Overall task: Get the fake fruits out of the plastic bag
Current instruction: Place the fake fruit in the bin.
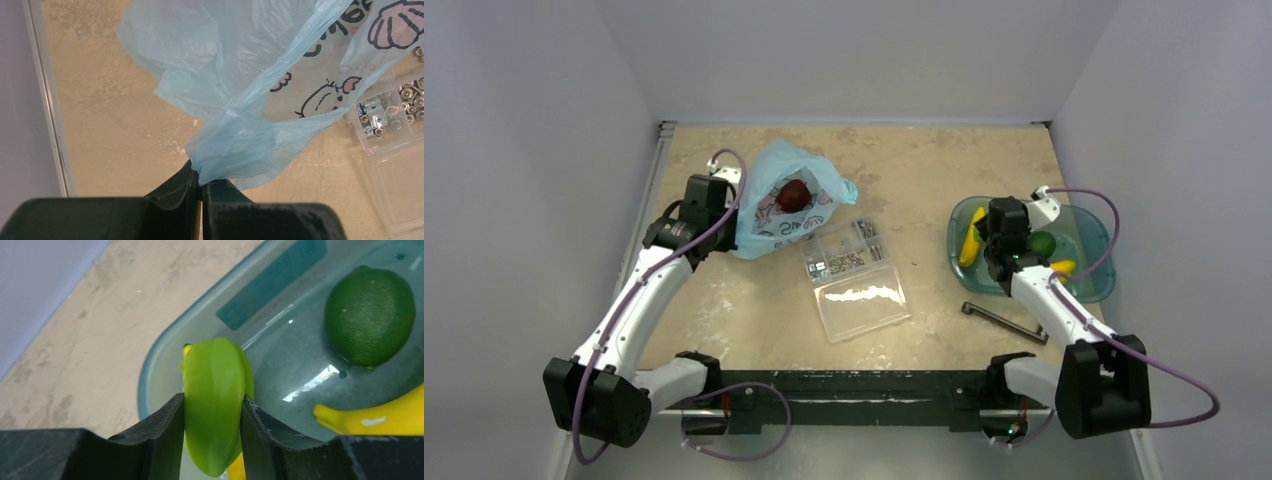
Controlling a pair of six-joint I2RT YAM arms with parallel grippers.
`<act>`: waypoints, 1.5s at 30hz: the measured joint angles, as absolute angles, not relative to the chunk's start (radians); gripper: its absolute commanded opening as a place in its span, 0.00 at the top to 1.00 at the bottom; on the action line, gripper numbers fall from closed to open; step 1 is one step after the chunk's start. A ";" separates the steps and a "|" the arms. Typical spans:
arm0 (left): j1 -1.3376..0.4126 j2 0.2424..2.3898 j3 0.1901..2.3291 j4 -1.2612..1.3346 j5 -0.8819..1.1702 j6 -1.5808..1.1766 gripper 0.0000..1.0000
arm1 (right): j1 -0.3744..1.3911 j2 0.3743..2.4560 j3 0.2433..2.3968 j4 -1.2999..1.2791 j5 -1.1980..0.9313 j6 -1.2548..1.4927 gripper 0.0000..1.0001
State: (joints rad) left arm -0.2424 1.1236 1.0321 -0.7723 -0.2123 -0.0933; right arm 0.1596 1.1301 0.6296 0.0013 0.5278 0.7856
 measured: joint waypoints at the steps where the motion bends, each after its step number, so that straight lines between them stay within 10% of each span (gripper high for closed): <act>1: -0.242 1.124 1.032 -0.772 -0.212 -0.093 1.00 | 0.148 1.149 0.630 -0.007 0.536 0.794 0.92; 16: -0.242 1.129 1.032 -0.773 -0.208 -0.093 1.00 | 0.095 1.343 0.632 -0.051 0.518 0.810 0.73; 28: -0.242 1.129 1.032 -0.773 -0.201 -0.093 1.00 | 0.091 1.350 0.646 -0.055 0.493 0.798 0.26; 45: -0.242 1.159 1.032 -0.777 -0.154 -0.088 1.00 | 0.185 1.105 0.674 -0.021 0.348 0.617 0.18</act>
